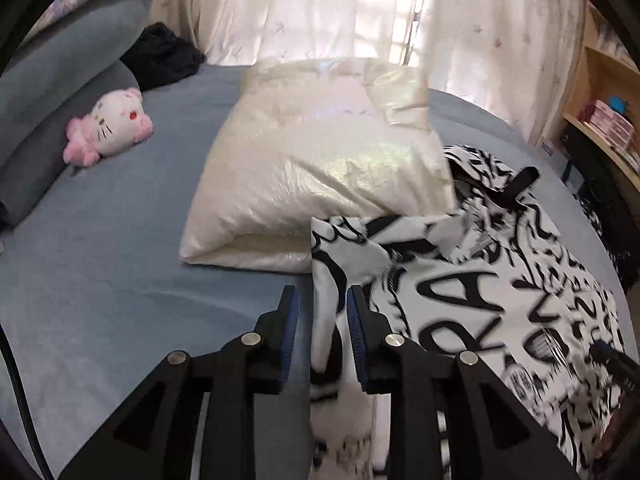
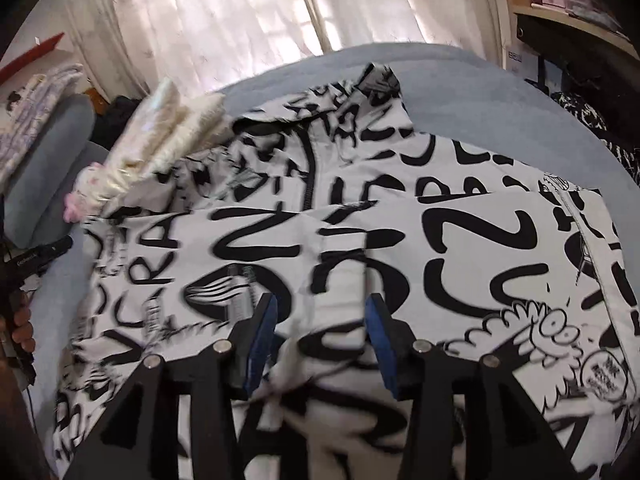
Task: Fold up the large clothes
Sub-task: 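Release the sleeve onto the jacket and open the left gripper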
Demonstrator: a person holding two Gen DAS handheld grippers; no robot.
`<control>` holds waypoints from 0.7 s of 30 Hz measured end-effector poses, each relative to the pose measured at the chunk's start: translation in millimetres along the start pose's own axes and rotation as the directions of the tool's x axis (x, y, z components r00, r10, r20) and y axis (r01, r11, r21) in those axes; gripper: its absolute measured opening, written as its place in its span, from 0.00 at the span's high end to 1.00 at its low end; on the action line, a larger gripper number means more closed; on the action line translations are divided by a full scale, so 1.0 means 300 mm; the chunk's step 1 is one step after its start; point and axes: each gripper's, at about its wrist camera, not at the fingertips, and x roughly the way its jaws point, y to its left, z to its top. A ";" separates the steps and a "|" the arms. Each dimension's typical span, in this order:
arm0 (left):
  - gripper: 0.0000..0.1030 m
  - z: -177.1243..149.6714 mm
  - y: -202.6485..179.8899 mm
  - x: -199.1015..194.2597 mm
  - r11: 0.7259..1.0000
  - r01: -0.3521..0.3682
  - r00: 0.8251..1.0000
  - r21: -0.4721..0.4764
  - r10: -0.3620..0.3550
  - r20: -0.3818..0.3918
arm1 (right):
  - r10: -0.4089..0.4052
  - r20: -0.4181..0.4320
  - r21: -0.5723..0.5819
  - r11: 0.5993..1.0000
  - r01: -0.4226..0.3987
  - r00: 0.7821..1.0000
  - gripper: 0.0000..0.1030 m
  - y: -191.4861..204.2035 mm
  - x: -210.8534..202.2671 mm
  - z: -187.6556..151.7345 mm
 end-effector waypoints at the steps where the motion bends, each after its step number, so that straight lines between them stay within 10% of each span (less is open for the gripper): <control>1: 0.78 -0.016 -0.010 -0.023 1.000 -0.002 1.000 0.012 0.003 -0.003 | 0.016 0.010 -0.005 1.000 -0.016 1.000 0.55 0.010 -0.023 -0.010; 11: 0.78 -0.246 -0.248 -0.039 0.994 0.092 0.995 0.064 -0.090 -0.039 | 0.176 0.003 -0.066 0.982 -0.176 0.984 0.55 0.212 -0.060 -0.032; 21: 0.78 -0.354 -0.230 0.119 0.998 0.059 0.992 -0.017 -0.061 -0.110 | 0.113 -0.136 -0.133 0.982 -0.131 0.984 0.55 0.283 0.135 -0.090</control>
